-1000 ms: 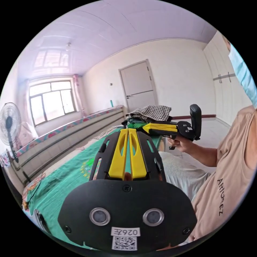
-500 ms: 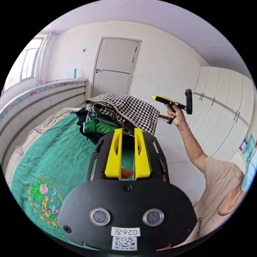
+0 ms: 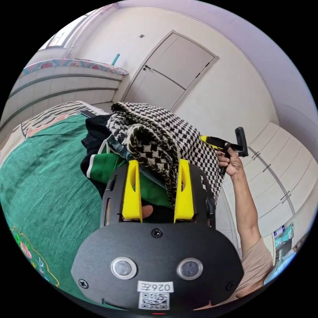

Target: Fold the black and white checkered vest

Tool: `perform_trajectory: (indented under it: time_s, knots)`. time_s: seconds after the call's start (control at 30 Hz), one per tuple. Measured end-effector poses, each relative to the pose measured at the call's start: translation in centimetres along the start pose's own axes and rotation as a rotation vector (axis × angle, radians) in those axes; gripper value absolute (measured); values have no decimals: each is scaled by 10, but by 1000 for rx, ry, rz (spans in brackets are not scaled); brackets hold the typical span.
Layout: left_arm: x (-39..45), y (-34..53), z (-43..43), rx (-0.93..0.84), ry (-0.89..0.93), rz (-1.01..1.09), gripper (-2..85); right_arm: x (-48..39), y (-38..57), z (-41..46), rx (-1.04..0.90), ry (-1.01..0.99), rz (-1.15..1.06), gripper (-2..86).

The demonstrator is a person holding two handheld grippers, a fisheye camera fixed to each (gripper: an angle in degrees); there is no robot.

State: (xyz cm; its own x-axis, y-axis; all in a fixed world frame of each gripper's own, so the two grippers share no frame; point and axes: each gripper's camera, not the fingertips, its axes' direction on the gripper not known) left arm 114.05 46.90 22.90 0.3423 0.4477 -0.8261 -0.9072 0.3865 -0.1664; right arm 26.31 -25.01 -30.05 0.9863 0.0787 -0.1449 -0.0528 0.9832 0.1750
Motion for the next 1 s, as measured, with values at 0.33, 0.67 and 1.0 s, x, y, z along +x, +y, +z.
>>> perform_trajectory:
  time_s: [0.33, 0.67, 1.0]
  knots:
    - [-55, 14, -2, 55, 41, -44, 55, -117, 62, 86, 21, 121, -121, 32]
    - [-70, 60, -41, 86, 76, -67, 28, -375, 276, 149, 279, 666, -511, 12]
    - [-129, 169, -117, 262, 389, -193, 66, -589, 573, 173, 533, 947, -1009, 4]
